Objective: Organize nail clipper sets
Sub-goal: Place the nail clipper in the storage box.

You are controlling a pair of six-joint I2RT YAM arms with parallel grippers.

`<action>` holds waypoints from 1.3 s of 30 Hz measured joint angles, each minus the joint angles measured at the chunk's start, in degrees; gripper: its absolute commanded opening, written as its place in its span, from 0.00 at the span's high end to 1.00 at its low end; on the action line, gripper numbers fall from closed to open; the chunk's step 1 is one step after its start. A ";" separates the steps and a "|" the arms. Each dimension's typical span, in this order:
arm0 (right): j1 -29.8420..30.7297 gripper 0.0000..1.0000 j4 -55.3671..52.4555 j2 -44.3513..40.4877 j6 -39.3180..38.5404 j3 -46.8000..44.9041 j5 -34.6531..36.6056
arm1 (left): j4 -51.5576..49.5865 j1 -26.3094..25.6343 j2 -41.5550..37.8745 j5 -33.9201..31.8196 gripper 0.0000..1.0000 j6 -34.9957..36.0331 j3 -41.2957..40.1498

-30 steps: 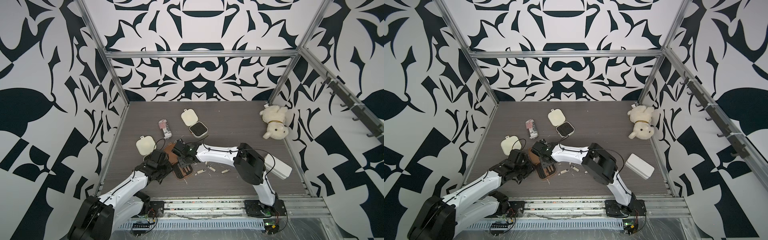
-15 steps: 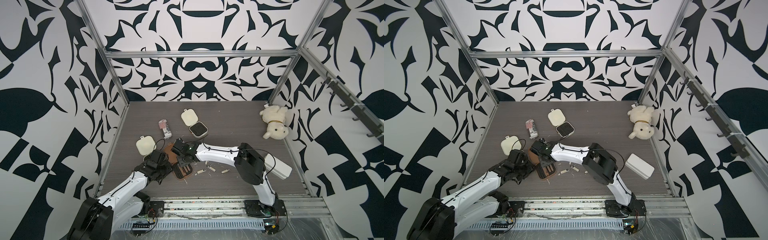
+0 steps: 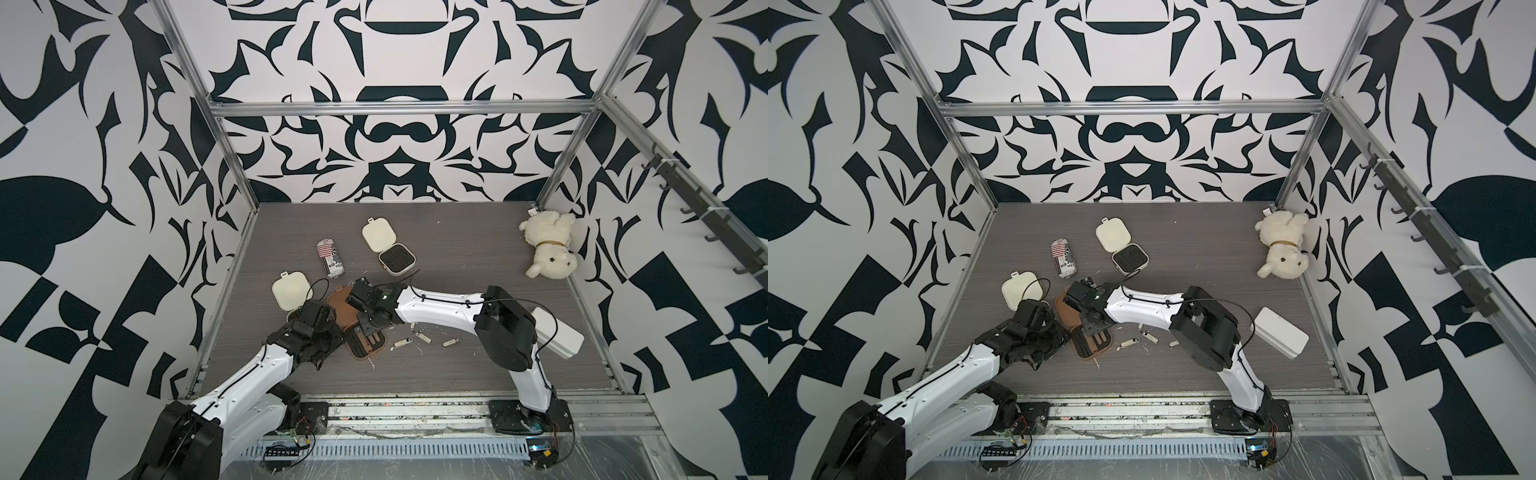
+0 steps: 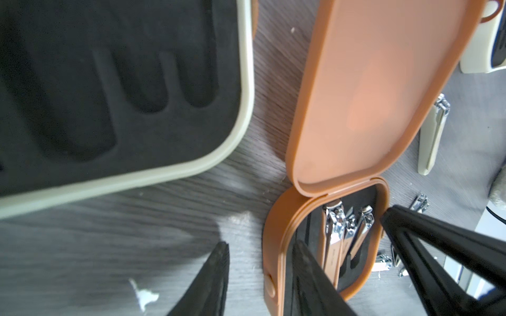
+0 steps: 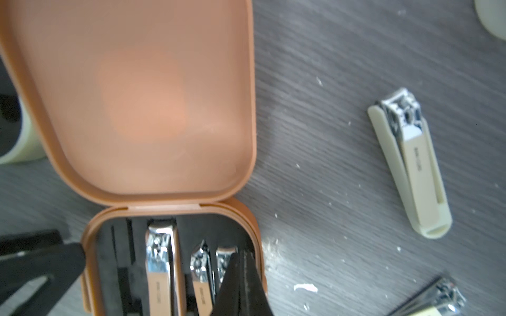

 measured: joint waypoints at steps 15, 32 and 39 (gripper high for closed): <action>0.02 0.94 0.98 -0.13 0.15 -1.05 -1.25 | -2.34 0.00 -1.73 -0.48 0.53 0.44 2.05; 2.60 0.83 -0.90 -3.56 -0.04 -1.51 -1.16 | -3.06 0.00 -1.36 -0.33 0.57 1.33 2.16; 6.64 0.77 -3.65 -3.89 -0.57 -1.27 -2.23 | -2.36 0.00 -0.02 0.31 0.59 1.36 2.14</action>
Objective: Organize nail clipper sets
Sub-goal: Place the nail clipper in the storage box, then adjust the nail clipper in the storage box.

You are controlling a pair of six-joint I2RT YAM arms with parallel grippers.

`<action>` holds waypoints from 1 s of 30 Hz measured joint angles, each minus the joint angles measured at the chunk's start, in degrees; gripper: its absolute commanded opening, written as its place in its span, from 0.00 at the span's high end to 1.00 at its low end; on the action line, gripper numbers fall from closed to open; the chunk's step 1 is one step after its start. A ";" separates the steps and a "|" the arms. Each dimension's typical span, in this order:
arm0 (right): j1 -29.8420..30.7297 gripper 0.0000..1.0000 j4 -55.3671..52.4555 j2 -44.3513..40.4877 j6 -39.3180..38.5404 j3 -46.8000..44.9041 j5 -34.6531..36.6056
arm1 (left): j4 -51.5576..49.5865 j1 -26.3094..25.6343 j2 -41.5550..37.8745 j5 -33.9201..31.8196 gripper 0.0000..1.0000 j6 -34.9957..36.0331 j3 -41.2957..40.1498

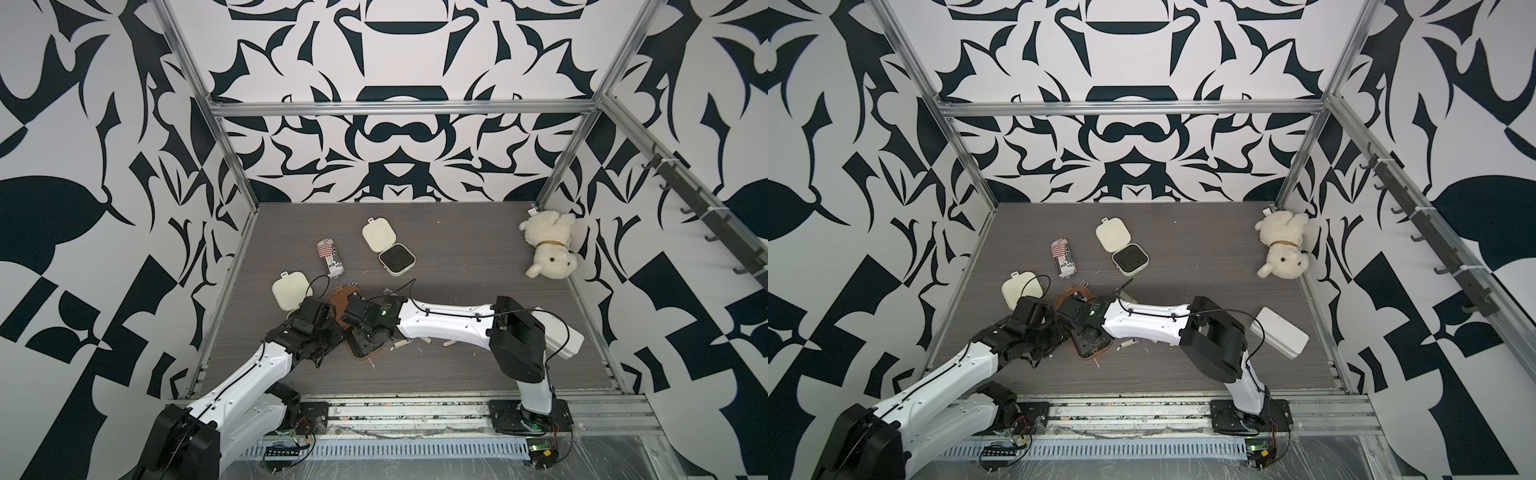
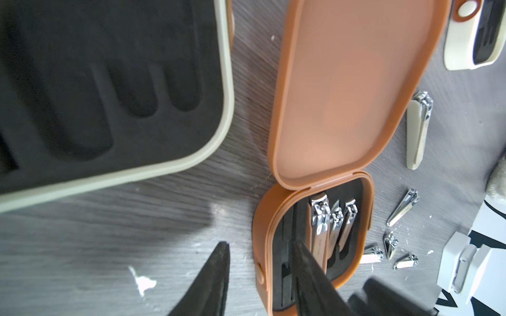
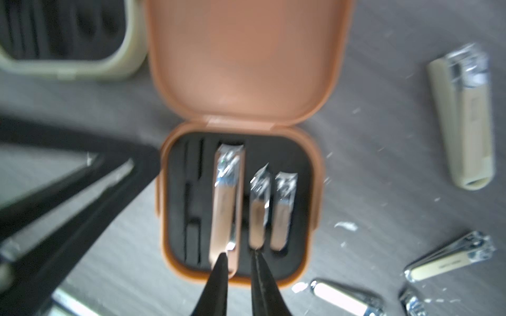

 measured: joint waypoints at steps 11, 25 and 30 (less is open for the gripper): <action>0.92 0.75 -1.90 0.33 -0.20 0.00 -0.42 | 1.49 0.00 0.94 0.17 0.60 0.00 -0.15; 0.87 0.77 -1.70 3.56 -0.24 0.57 -0.39 | 1.66 0.00 0.35 0.31 0.60 -0.09 -0.92; 0.87 0.77 -1.64 3.56 -0.22 0.55 -0.37 | 1.66 0.00 0.04 0.33 0.60 -0.09 -0.92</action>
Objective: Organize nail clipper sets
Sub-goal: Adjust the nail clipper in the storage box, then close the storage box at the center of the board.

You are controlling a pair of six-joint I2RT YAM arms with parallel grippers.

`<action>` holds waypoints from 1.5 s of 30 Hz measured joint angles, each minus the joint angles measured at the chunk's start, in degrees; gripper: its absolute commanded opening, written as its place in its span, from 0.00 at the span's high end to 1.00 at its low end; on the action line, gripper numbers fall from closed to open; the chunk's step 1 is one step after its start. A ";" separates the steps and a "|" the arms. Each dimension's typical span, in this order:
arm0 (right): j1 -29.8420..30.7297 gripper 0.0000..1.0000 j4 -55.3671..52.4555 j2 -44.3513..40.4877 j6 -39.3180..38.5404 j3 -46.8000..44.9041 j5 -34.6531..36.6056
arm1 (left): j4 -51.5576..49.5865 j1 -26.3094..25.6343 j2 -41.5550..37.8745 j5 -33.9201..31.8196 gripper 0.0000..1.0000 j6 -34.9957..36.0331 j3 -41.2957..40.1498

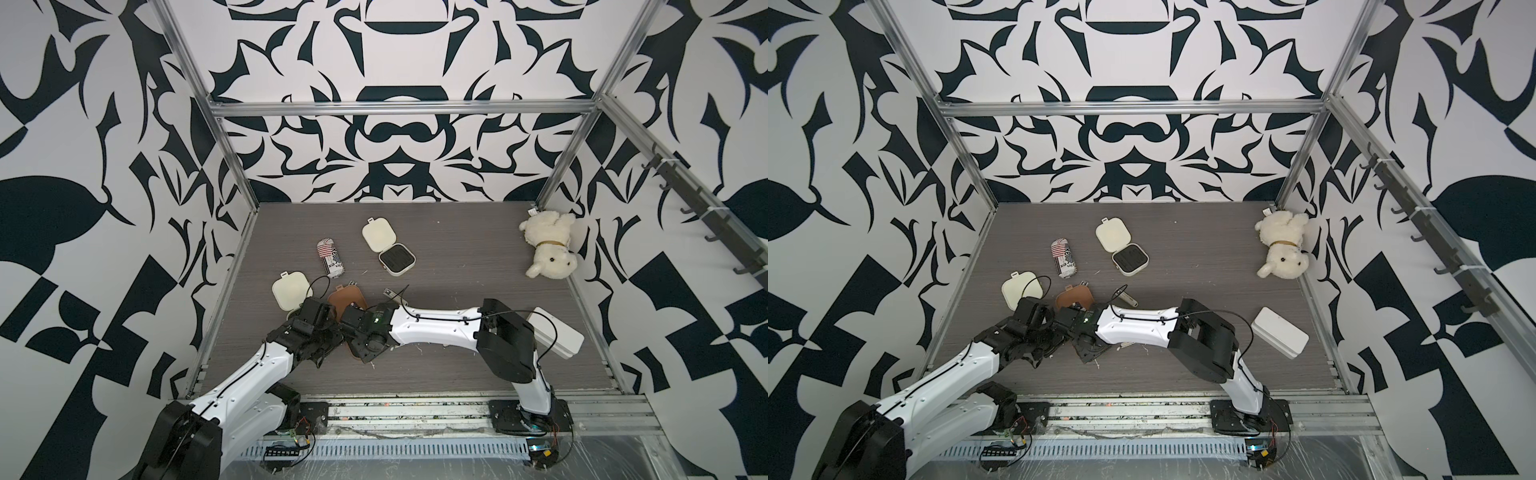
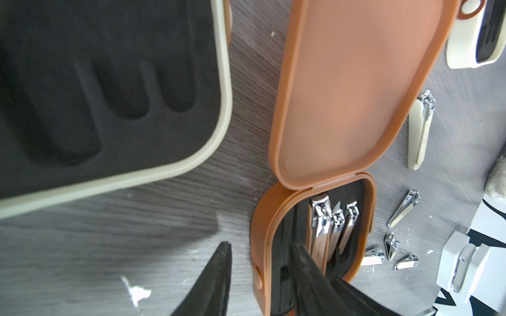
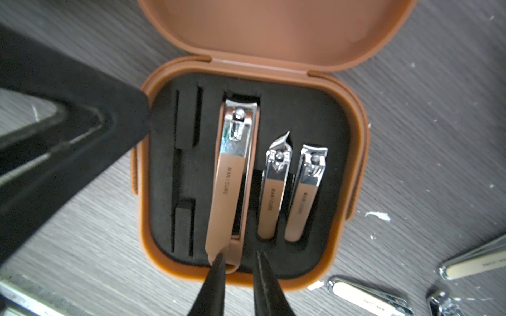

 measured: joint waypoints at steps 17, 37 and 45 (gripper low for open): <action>0.00 0.74 -0.33 -0.70 -0.13 1.88 1.55 | -1.03 6.36 -2.27 3.67 0.12 4.96 3.67; 0.37 0.71 11.02 -17.40 7.26 -20.79 -0.52 | 0.11 27.80 19.56 20.46 0.13 19.82 19.80; 1.81 0.76 17.29 -14.62 10.36 -21.97 -2.23 | 3.98 27.80 25.29 23.45 0.14 20.20 19.82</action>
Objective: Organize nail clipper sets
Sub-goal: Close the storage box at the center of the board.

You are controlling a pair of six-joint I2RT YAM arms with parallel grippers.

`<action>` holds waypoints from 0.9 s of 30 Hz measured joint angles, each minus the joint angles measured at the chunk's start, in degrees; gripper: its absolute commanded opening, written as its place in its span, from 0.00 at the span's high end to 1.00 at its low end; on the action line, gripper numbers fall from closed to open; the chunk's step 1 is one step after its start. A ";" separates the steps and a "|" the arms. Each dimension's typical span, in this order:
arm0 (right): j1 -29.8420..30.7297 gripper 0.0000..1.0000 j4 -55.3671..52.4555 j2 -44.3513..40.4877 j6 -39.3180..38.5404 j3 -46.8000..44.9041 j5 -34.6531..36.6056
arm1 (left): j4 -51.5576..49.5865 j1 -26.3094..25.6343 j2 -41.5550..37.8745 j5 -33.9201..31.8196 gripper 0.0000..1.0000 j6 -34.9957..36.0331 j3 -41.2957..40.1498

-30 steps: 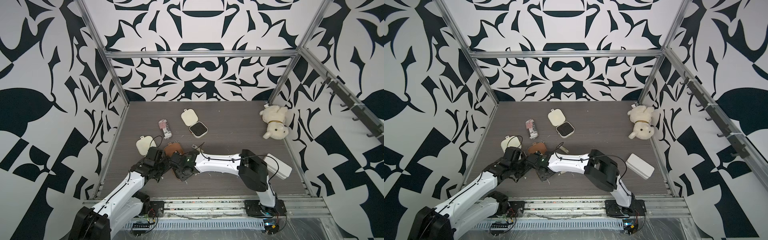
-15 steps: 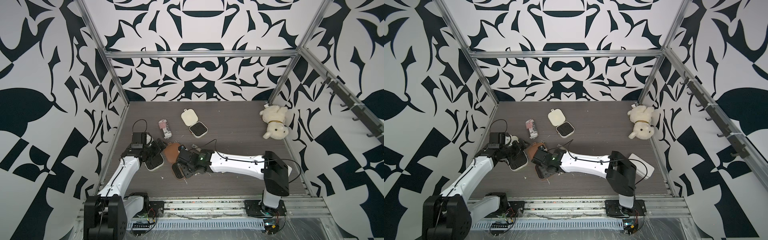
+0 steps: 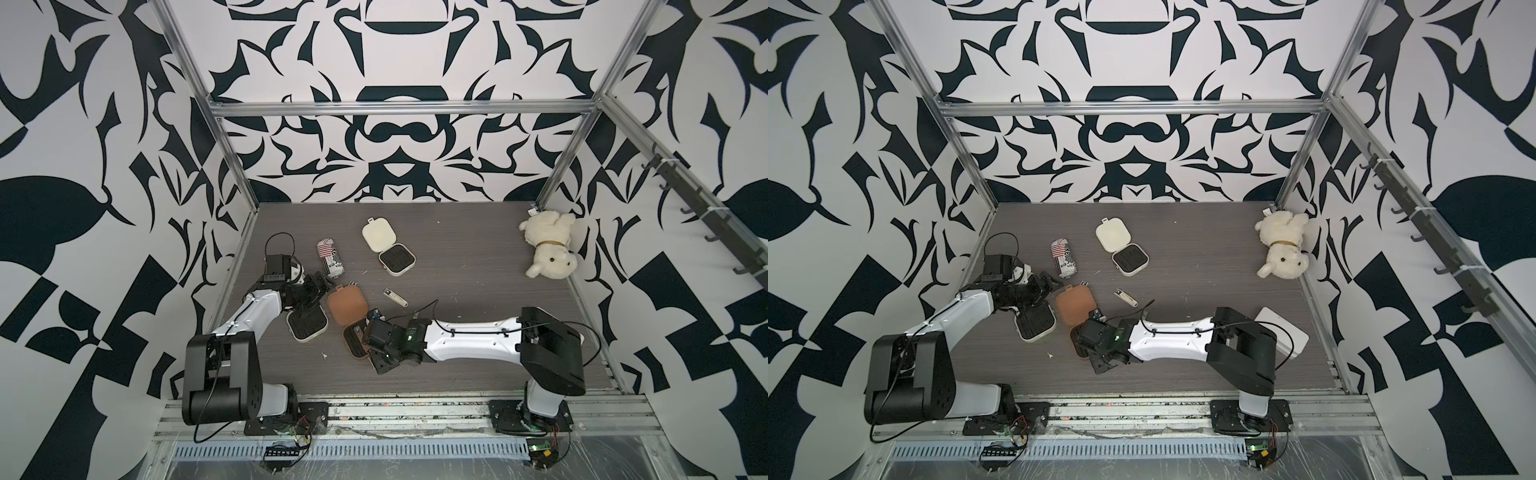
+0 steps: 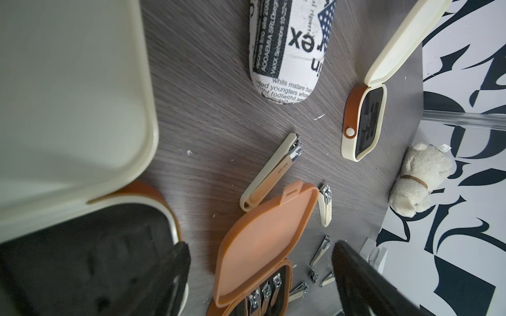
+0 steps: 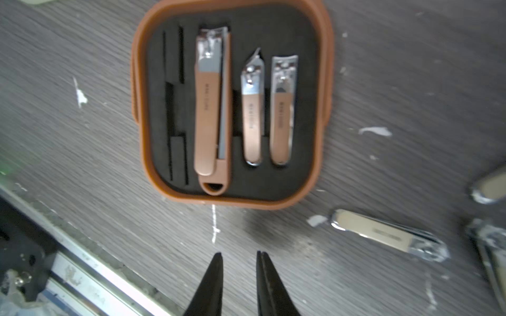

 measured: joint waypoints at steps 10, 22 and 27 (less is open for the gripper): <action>0.04 0.78 5.92 2.93 3.08 -2.08 -0.63 | 3.45 -0.46 4.59 2.29 0.18 0.07 0.35; -3.34 0.78 13.94 1.97 5.73 -5.97 -2.64 | 14.16 -1.81 5.97 9.07 0.19 -0.79 -2.32; -4.74 0.79 15.26 1.44 6.27 -7.02 -3.06 | 17.79 -2.82 4.04 11.65 0.19 -2.10 -5.42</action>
